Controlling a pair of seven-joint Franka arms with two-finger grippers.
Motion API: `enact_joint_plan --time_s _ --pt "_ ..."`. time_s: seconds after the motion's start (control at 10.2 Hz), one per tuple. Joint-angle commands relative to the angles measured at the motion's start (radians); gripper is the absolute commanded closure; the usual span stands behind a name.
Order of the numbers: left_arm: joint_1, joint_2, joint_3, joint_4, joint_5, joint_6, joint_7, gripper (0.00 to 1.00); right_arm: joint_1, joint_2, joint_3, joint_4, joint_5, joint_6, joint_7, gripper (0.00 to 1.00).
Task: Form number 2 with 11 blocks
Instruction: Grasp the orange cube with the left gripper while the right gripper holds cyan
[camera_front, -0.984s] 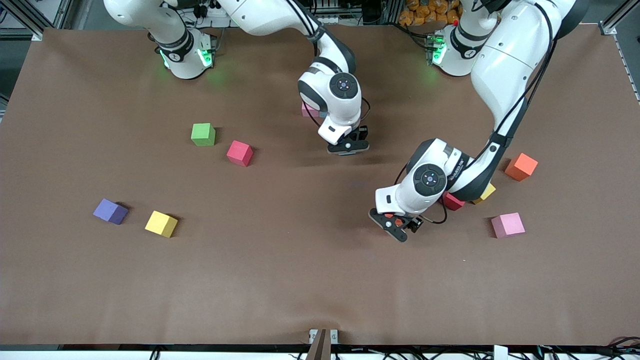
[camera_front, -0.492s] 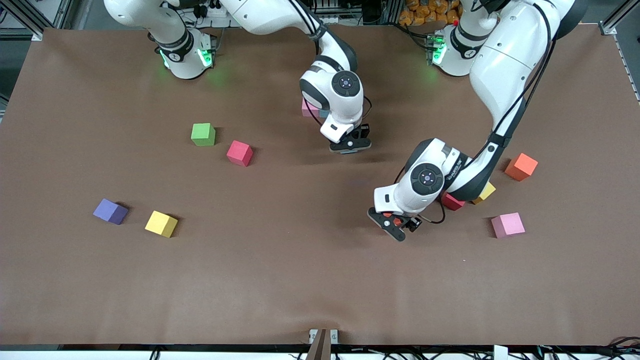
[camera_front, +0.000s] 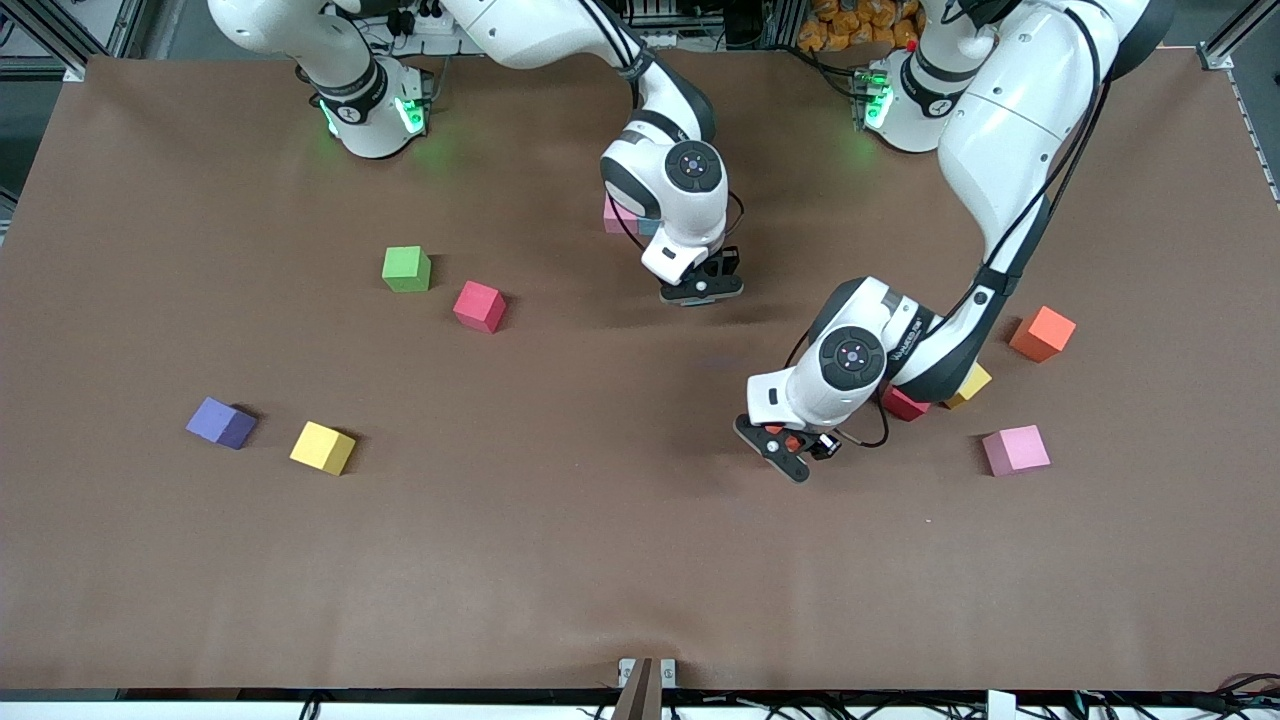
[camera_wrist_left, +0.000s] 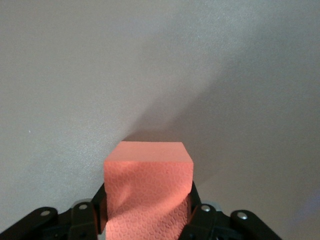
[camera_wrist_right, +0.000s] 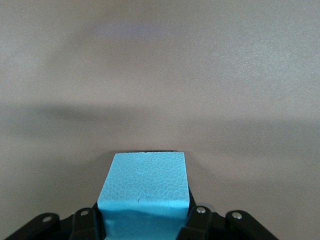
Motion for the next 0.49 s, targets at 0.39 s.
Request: enact_joint_plan --time_s 0.39 --pt "-0.009 -0.009 0.006 0.009 0.025 -0.009 -0.003 0.44 0.012 0.003 -0.009 0.004 0.034 -0.018 -0.006 0.53"
